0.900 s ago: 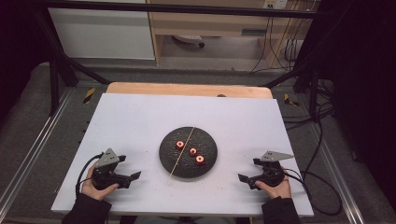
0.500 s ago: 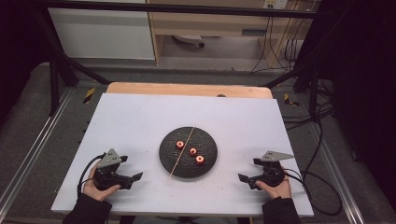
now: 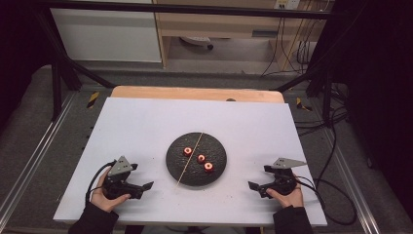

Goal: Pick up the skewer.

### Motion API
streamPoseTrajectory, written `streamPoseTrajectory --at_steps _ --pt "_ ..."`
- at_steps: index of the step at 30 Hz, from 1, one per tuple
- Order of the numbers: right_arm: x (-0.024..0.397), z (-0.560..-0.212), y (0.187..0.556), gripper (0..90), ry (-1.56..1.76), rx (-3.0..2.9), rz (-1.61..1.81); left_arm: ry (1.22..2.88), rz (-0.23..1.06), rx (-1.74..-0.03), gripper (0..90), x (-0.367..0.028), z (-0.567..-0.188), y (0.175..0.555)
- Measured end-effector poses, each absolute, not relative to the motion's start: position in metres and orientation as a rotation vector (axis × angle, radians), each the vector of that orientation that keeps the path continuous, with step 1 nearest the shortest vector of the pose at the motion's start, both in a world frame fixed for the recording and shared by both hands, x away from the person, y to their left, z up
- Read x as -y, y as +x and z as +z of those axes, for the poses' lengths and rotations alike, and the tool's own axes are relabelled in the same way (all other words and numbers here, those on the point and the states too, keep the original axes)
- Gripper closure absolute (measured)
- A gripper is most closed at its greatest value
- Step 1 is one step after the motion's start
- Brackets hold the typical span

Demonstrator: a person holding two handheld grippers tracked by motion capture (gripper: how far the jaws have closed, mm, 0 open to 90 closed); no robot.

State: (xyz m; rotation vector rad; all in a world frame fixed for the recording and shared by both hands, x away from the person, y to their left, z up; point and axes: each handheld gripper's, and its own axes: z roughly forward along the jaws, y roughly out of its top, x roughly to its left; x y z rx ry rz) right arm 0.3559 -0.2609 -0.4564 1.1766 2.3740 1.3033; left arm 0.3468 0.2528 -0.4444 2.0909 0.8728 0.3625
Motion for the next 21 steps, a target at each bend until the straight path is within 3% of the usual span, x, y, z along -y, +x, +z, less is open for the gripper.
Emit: streamPoseTrajectory --at_steps 21 --pt "0.261 -0.456 0.356 1.3 1.180 -2.375 1.295 2.105 0.367 -0.897 10.2 -0.228 -0.433 0.345"
